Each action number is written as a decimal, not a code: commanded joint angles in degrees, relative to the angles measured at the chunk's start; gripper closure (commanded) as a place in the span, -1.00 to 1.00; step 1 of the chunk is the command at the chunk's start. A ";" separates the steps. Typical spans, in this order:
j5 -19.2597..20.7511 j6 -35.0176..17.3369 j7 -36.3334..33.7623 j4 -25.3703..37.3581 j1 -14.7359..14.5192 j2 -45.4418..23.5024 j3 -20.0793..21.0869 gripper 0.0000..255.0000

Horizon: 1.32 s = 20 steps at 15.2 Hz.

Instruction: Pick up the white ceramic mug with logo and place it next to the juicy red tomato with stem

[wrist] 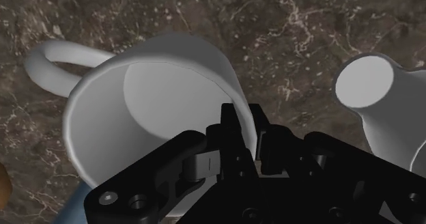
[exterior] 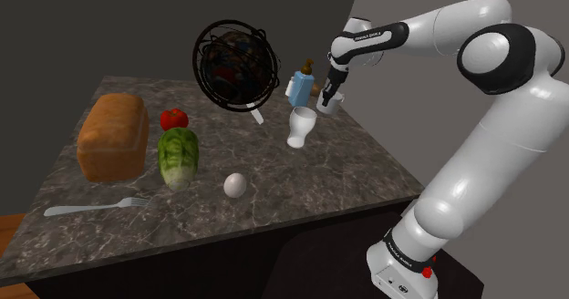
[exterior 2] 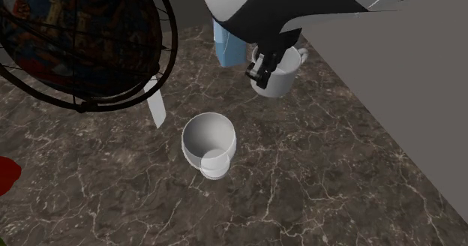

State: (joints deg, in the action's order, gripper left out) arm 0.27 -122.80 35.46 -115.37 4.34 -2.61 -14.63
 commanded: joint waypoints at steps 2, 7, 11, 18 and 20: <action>0.22 2.24 0.00 1.43 0.03 0.82 -0.05 1.00; 0.49 5.95 -0.15 4.20 -0.02 1.79 -0.02 1.00; 0.82 7.21 -2.97 5.17 -1.39 2.04 1.32 1.00; 1.40 7.95 -12.36 7.36 -6.07 0.34 5.80 1.00; 1.53 8.32 -14.94 8.59 -7.40 -0.62 7.00 1.00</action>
State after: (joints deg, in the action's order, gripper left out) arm 1.62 -114.27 22.05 -106.50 -2.33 -3.26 -8.28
